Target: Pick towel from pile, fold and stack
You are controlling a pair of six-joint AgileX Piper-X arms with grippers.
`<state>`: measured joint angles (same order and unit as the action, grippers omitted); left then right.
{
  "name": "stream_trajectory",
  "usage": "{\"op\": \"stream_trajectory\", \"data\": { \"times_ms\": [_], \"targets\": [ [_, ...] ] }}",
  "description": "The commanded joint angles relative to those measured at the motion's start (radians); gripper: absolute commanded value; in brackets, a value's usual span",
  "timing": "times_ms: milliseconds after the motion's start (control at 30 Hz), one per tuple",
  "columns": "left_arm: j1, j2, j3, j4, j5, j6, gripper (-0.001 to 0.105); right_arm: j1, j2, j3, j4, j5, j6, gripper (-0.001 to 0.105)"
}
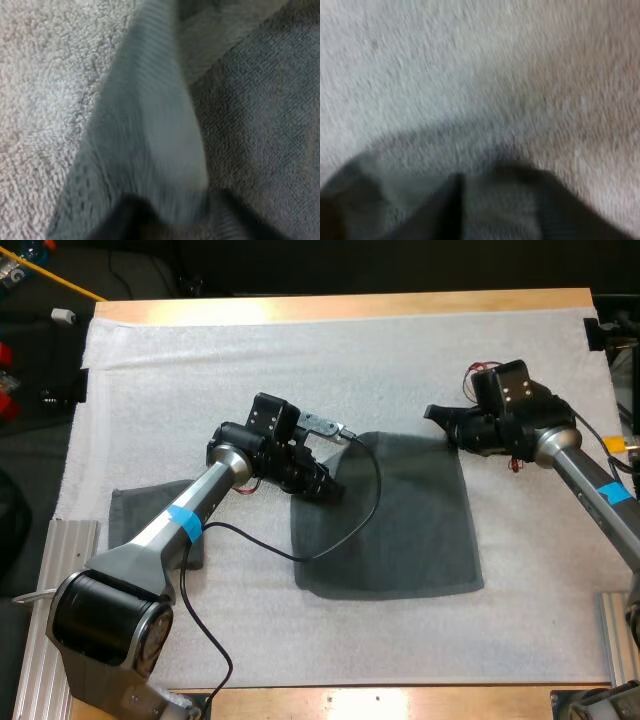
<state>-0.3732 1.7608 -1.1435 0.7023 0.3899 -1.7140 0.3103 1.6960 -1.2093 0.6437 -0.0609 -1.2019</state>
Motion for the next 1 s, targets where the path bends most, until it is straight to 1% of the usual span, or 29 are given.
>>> {"op": "stream_trajectory", "data": {
  "times_ms": [0, 33, 67, 167, 233, 367, 433, 733, 967],
  "targets": [
    [0.000, -0.007, -0.006, 0.003, 0.003, 0.002, 0.060, -0.009, 0.002, -0.001, -0.011, -0.002, -0.006, 0.075],
    [0.000, -0.010, -0.006, 0.006, 0.003, 0.002, 0.063, -0.015, 0.002, -0.001, -0.012, -0.002, -0.022, 0.078],
    [0.000, -0.014, -0.006, 0.011, 0.003, 0.002, 0.063, -0.016, -0.001, -0.001, -0.010, -0.002, -0.037, 0.078],
    [0.000, -0.041, -0.006, 0.026, 0.003, 0.002, 0.063, -0.016, -0.022, -0.001, 0.024, 0.021, -0.119, 0.078],
    [0.000, -0.079, -0.006, 0.036, 0.003, 0.002, 0.063, -0.016, -0.049, -0.001, 0.049, 0.058, -0.178, 0.078],
    [0.000, -0.158, -0.006, 0.067, 0.003, 0.002, 0.063, -0.016, -0.112, -0.001, 0.104, 0.062, -0.252, 0.078],
    [0.000, -0.209, -0.006, 0.098, 0.003, 0.002, 0.063, -0.016, -0.162, -0.001, 0.155, 0.061, -0.289, 0.078],
    [0.000, -0.449, -0.006, 0.238, 0.003, 0.002, 0.063, -0.016, -0.375, -0.001, 0.369, 0.061, -0.397, 0.078],
    [0.000, -0.608, -0.006, 0.368, 0.003, 0.000, 0.063, -0.016, -0.528, -0.001, 0.465, 0.056, -0.404, 0.078]
  ]
}}
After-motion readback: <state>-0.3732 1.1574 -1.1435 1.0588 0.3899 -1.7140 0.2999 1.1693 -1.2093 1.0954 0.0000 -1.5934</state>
